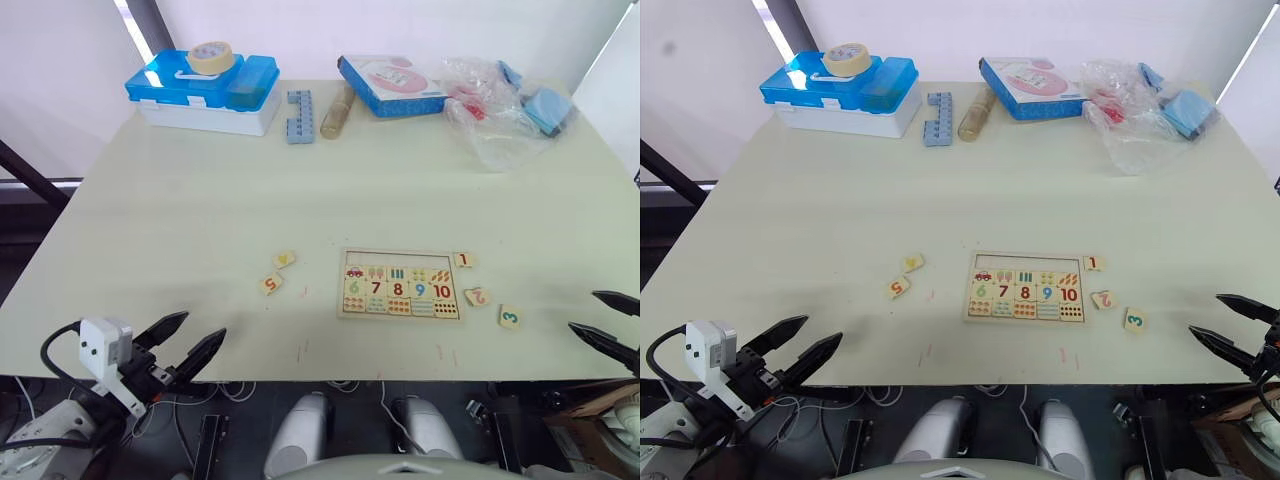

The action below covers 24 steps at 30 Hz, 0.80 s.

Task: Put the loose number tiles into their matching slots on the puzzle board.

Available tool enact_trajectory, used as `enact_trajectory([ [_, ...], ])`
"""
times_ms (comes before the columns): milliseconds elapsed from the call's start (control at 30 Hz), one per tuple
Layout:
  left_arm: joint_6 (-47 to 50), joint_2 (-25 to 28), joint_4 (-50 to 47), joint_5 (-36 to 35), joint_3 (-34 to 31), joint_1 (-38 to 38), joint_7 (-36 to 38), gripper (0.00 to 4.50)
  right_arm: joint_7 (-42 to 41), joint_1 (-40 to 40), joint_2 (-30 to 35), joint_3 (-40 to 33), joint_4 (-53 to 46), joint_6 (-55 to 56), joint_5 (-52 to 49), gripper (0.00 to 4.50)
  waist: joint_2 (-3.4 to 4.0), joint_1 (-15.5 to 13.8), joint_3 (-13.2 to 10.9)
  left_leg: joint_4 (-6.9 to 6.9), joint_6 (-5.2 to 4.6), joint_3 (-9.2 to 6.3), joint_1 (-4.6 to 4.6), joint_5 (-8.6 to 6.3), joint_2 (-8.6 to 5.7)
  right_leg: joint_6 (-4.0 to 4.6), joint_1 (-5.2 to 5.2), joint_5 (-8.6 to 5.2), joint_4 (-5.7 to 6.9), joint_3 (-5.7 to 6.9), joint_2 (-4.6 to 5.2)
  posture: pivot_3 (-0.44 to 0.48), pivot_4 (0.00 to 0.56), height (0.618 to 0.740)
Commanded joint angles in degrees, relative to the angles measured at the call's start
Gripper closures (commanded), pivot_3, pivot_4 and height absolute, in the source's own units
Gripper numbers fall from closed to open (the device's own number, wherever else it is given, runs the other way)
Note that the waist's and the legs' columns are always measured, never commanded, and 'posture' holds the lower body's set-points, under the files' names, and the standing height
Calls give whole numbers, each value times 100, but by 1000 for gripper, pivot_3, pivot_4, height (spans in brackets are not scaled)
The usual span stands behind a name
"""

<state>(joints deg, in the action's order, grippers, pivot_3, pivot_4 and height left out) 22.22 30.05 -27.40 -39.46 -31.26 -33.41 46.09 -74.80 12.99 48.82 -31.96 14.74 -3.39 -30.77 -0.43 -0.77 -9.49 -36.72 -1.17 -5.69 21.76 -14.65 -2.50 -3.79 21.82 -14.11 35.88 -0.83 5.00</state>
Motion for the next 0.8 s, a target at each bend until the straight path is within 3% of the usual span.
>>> enact_trajectory([
  [33,2,76,-144,-132,-63,-3,68,43,-137,-234,30,-72,128,178,-78,0,0,1,0,0,0,0,0,0,0,0,0,0,0,0,0,0,150,740],
  [267,-396,270,-252,-318,-76,95,857,43,21,-1451,59,871,-115,66,325,0,2,72,1,-8,0,15,-6,0,16,-4,0,8,4,-6,-9,0,150,740],
  [467,-892,545,-69,-397,-11,31,2072,43,-22,-2805,241,2343,-238,-270,1217,0,4,102,1,-8,1,25,-1,0,15,1,7,11,1,-11,-11,0,150,740],
  [633,-848,718,44,-640,-124,124,2461,43,-200,-3928,48,3147,344,-463,1631,0,0,110,0,-8,0,19,0,0,16,2,7,10,0,-5,-11,0,150,740],
  [800,-830,776,-23,-698,-197,106,2577,43,-495,-4760,-188,3687,1259,84,2073,0,-5,126,-1,-7,1,18,6,0,14,1,12,11,-4,-3,-10,0,150,740],
])
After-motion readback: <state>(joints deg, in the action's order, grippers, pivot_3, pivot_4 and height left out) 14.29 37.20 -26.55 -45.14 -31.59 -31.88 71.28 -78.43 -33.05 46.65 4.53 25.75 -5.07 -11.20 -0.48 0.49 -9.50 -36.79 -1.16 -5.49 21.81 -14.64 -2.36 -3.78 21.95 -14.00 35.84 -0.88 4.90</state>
